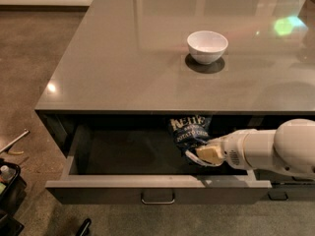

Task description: Place blue chip bag into top drawer

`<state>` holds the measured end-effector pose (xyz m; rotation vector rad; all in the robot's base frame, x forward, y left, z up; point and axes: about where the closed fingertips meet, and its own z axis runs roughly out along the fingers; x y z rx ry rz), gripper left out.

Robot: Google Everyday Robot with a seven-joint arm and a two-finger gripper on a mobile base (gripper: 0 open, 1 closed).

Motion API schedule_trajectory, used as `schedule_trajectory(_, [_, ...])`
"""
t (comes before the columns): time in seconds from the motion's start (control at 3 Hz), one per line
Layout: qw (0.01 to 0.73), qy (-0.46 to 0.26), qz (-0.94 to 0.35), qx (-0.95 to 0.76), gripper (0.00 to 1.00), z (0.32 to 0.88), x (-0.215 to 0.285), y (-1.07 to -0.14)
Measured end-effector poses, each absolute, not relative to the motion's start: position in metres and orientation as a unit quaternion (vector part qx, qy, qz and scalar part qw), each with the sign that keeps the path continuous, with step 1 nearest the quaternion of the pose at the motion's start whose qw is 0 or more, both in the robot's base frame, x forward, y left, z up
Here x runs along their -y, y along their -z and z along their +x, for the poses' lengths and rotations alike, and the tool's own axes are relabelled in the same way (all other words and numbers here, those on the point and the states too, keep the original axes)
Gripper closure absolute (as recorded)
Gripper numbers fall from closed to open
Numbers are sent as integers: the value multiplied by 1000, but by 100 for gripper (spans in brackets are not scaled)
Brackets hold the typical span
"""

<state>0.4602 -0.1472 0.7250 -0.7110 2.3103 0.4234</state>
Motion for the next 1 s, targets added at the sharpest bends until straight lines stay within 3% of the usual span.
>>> schedule_trajectory(1.0, [315, -194, -238, -898, 100, 464, 158, -693])
